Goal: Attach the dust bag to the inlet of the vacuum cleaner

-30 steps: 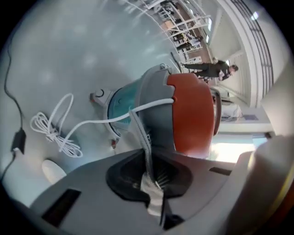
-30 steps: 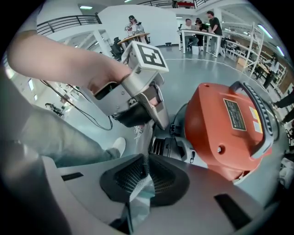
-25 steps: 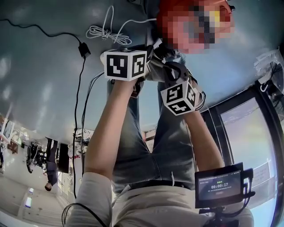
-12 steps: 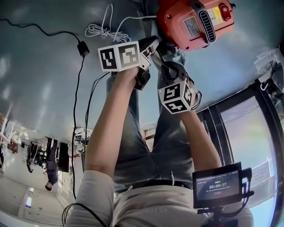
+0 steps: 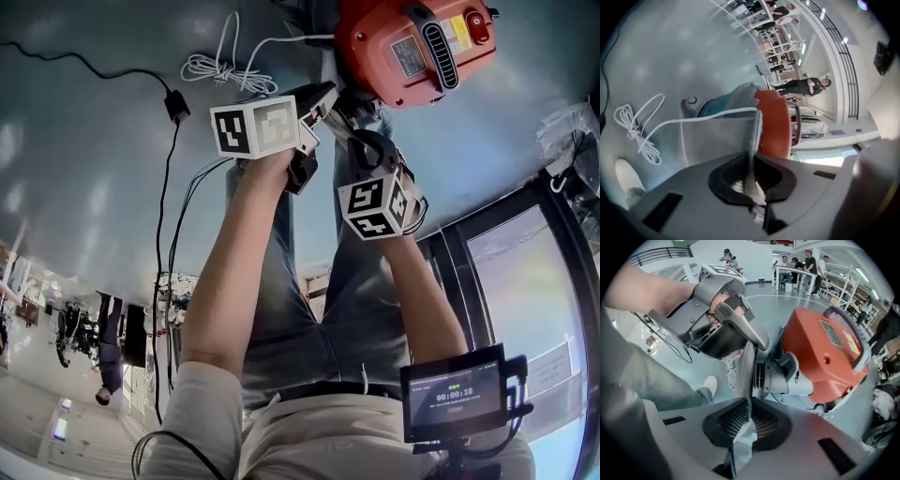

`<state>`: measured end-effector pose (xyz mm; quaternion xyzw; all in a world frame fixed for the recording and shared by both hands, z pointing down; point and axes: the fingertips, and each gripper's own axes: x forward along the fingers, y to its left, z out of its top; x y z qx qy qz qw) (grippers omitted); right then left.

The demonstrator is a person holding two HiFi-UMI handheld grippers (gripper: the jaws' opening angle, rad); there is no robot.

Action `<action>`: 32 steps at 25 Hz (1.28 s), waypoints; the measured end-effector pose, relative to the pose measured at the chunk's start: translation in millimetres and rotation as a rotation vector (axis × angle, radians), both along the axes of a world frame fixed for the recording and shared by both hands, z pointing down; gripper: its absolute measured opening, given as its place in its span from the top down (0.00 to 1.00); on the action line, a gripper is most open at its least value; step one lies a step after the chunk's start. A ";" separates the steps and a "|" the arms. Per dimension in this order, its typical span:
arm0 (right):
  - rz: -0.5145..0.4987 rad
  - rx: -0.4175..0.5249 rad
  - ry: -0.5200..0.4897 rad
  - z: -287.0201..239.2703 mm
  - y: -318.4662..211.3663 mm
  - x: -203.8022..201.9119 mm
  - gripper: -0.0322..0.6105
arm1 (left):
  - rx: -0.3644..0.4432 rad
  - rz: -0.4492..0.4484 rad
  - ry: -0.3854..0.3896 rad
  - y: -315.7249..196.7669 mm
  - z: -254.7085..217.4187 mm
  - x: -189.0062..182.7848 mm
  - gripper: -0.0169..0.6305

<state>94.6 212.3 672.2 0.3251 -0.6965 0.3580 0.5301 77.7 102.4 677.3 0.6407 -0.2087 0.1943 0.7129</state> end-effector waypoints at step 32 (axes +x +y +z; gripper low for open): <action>-0.033 0.027 -0.127 -46.1 -49.2 -4.1 0.89 | -0.060 -0.210 0.167 39.2 -17.1 -47.5 0.87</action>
